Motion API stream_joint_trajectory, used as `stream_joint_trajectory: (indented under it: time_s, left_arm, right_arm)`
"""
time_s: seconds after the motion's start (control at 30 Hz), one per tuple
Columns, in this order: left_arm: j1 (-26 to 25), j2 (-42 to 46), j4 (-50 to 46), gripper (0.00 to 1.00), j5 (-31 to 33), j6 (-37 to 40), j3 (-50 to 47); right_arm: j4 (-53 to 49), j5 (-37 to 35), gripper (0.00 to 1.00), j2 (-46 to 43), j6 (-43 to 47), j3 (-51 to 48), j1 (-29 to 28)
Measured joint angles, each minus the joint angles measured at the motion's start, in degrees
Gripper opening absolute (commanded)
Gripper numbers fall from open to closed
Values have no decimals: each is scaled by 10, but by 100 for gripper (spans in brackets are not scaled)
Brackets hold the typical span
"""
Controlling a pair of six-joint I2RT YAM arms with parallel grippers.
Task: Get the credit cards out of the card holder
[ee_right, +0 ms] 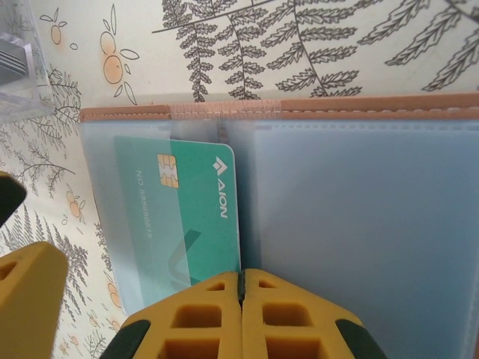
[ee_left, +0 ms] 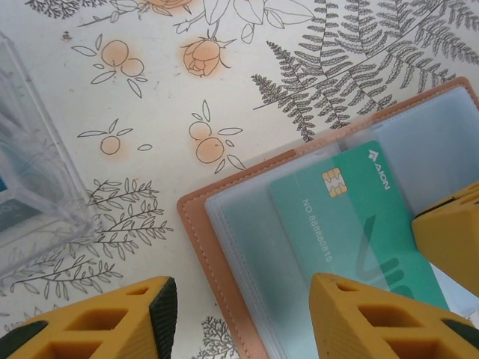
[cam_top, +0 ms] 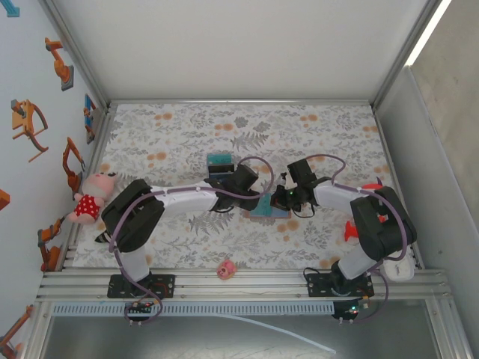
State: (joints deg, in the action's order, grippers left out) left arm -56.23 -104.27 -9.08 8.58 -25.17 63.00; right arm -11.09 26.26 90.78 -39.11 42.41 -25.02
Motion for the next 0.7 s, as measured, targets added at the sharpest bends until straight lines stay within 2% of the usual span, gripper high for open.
stream_joint_trajectory:
  time_s: [0.4, 0.53, 0.7]
  left_arm:
    - [-9, -34, -31, 48, 24, 18, 21]
    - [-15, -39, -37, 47, 34, 22, 26]
    - [-15, -39, -38, 46, 37, 22, 26]
  right_arm:
    - [-3, 0, 0, -10, 2, 3, 0]
    - [-3, 0, 16, -11, 2, 3, 0]
    - [-3, -2, 24, -28, -1, 1, 0]
